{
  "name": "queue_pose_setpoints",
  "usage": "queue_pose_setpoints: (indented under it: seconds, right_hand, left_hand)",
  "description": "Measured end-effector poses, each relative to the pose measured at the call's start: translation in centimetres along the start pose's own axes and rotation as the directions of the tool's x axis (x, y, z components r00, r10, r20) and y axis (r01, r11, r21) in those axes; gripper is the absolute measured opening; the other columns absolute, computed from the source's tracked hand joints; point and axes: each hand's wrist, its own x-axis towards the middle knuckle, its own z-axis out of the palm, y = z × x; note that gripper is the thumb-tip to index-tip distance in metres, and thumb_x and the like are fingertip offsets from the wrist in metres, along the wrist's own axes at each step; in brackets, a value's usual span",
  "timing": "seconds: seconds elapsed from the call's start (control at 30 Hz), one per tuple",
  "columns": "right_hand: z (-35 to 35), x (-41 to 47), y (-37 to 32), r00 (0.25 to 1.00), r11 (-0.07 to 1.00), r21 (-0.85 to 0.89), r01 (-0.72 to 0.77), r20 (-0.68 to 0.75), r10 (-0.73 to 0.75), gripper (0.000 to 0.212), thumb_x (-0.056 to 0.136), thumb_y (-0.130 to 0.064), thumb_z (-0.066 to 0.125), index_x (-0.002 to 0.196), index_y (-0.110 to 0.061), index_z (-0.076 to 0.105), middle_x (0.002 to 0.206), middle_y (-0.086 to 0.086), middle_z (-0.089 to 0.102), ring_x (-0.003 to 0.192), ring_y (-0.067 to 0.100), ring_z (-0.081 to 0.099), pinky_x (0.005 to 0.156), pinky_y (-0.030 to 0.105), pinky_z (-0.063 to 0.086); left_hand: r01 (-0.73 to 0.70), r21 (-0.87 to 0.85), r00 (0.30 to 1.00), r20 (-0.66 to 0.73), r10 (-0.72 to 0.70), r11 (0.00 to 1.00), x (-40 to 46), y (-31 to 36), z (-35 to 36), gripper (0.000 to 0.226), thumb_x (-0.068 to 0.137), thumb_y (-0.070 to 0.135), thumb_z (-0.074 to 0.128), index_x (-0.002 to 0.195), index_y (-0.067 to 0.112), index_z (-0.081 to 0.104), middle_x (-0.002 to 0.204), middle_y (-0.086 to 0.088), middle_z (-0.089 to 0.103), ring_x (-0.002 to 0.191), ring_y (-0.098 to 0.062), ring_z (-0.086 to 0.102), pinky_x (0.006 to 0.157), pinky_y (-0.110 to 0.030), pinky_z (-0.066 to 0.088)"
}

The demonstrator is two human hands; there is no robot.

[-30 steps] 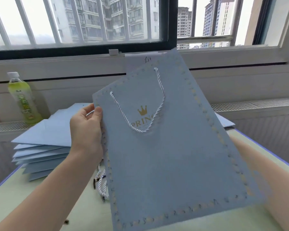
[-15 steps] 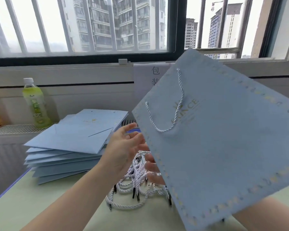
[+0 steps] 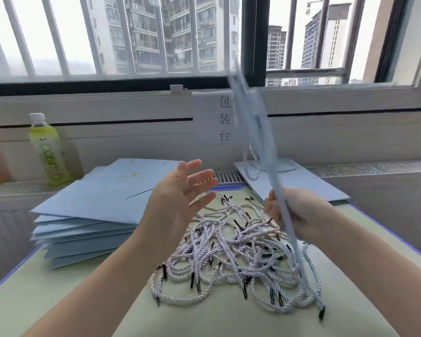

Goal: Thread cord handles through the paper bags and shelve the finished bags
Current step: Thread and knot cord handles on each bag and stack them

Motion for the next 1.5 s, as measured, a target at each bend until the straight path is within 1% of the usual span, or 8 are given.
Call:
queue_pose_setpoints:
  seconds: [0.1, 0.33, 0.53, 0.7, 0.87, 1.13, 1.37, 1.5]
  right_hand:
    - [-0.3, 0.1, -0.5, 0.995, 0.988, -0.144, 0.047, -0.083, -0.059, 0.031, 0.098, -0.028, 0.049, 0.089, -0.001, 0.060, 0.064, 0.008, 0.062, 0.036, 0.011, 0.057, 0.034, 0.016, 0.043]
    - [-0.1, -0.3, -0.6, 0.983, 0.894, -0.419, 0.159, -0.020, -0.185, 0.030, 0.100, -0.026, 0.043, 0.093, -0.002, 0.060, 0.082, 0.010, 0.061, 0.065, 0.021, 0.055, 0.049, 0.023, 0.041]
    - [-2.6, 1.1, 0.0, 0.973, -0.011, -1.000, -0.018, -0.015, -0.229, 0.027, 0.093, -0.035, 0.049, 0.090, -0.008, 0.056, 0.079, 0.006, 0.059, 0.072, 0.026, 0.057, 0.064, 0.030, 0.042]
    - [-2.7, 1.1, 0.5, 0.997, -0.094, -0.994, 0.045, 0.051, -0.058, 0.028, 0.089, -0.029, 0.060, 0.092, -0.001, 0.058, 0.068, 0.006, 0.056, 0.050, 0.018, 0.047, 0.051, 0.025, 0.037]
    - [-2.7, 2.3, 1.0, 0.970, -0.035, -0.998, 0.049, 0.055, -0.236, 0.018, 0.091, -0.021, 0.051, 0.097, -0.005, 0.056, 0.088, 0.010, 0.062, 0.076, 0.028, 0.056, 0.062, 0.030, 0.040]
    - [-1.5, 0.4, -1.7, 0.682, 0.547, -0.582, 0.602, 0.018, -0.732, 0.018, 0.096, -0.013, 0.049, 0.082, -0.019, 0.058, 0.074, -0.004, 0.061, 0.069, 0.012, 0.063, 0.061, 0.027, 0.051]
    - [-0.4, -1.7, -3.6, 0.929, 0.900, 0.263, 0.348, 0.032, -0.368, 0.029, 0.102, -0.024, 0.035, 0.089, -0.012, 0.057, 0.055, -0.002, 0.053, 0.047, 0.011, 0.053, 0.049, 0.018, 0.045]
    - [-0.2, -1.9, -3.4, 0.943, 0.947, 0.173, 0.269, 0.155, -0.296, 0.024, 0.102, -0.021, 0.036, 0.101, -0.008, 0.056, 0.055, -0.005, 0.023, 0.039, 0.006, 0.020, 0.038, 0.017, 0.014]
  left_hand:
    - [0.048, -0.071, 0.982, -0.180, -0.060, 0.996, 0.6, 1.0, -1.3, 0.062, 0.101, 0.040, 0.033, 0.051, 0.019, 0.064, 0.050, 0.005, 0.063, 0.047, -0.011, 0.064, 0.052, -0.024, 0.051]
    - [0.217, 0.126, 0.972, -0.121, -0.202, 0.968, 1.0, 2.6, -3.7, 0.025, 0.095, 0.020, 0.052, 0.108, 0.004, 0.065, 0.091, -0.013, 0.073, 0.068, -0.026, 0.071, 0.048, -0.034, 0.056]
    - [0.141, 0.401, 0.977, -0.206, -0.061, 0.905, 1.3, 2.9, -4.0, 0.011, 0.092, 0.004, 0.053, 0.092, 0.006, 0.064, 0.074, -0.008, 0.072, 0.054, -0.019, 0.069, 0.042, -0.030, 0.053]
    - [0.104, 0.506, 0.988, -0.154, -0.029, 0.856, 1.2, 2.7, -3.7, 0.013, 0.092, 0.003, 0.051, 0.085, 0.004, 0.063, 0.070, -0.007, 0.069, 0.047, -0.015, 0.065, 0.038, -0.022, 0.049]
    - [0.152, 0.567, 0.981, -0.188, -0.053, 0.810, 1.2, 2.2, -3.6, 0.009, 0.090, -0.002, 0.050, 0.085, -0.002, 0.058, 0.073, -0.015, 0.061, 0.041, -0.014, 0.060, 0.038, -0.022, 0.049]
    - [0.213, 0.400, 0.956, -0.273, -0.106, 0.892, 1.2, 2.3, -3.4, 0.009, 0.082, -0.003, 0.053, 0.091, -0.001, 0.056, 0.086, -0.021, 0.064, 0.069, -0.034, 0.064, 0.066, -0.041, 0.055]
    - [0.255, 0.374, 0.963, -0.178, -0.200, 0.892, 0.7, -0.2, -1.8, 0.020, 0.085, -0.009, 0.045, 0.096, -0.001, 0.059, 0.072, -0.014, 0.067, 0.050, -0.024, 0.063, 0.041, -0.028, 0.052]
    - [0.238, 0.525, 0.970, -0.175, -0.170, 0.817, 0.2, -2.1, -1.2, 0.035, 0.086, -0.002, 0.047, 0.119, 0.009, 0.039, 0.091, -0.010, 0.059, 0.068, -0.022, 0.057, 0.055, -0.026, 0.045]
